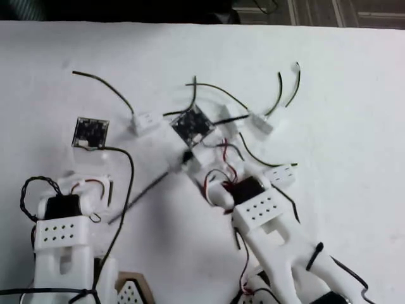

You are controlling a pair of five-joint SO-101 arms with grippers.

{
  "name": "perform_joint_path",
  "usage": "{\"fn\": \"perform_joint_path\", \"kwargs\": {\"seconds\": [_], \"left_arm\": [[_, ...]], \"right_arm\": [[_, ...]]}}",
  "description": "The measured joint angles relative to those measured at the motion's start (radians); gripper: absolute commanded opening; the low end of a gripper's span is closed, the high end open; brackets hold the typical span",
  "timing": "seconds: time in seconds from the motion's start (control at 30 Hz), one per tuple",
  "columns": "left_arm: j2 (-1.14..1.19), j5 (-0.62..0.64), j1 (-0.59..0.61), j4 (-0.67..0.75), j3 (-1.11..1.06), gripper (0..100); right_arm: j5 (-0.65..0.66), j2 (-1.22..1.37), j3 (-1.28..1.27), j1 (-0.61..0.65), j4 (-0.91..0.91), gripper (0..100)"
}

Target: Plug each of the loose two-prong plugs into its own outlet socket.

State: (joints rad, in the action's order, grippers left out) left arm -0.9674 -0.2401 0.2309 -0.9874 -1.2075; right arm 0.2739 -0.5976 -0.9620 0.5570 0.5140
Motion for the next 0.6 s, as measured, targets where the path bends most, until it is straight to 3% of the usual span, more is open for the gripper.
{"fn": "perform_joint_path", "kwargs": {"seconds": [0.33, 0.53, 0.6], "left_arm": [[0.000, 0.000, 0.000, 0.000, 0.000, 3], [0.000, 0.000, 0.000, 0.000, 0.000, 3], [0.000, 0.000, 0.000, 0.000, 0.000, 3]], "right_arm": [[0.000, 0.384, 0.259, -0.057, -0.157, 3.2], [-0.015, 0.506, 0.354, -0.081, -0.121, 26.9], [-0.063, 0.494, 0.361, -0.081, -0.072, 27.4]]}}
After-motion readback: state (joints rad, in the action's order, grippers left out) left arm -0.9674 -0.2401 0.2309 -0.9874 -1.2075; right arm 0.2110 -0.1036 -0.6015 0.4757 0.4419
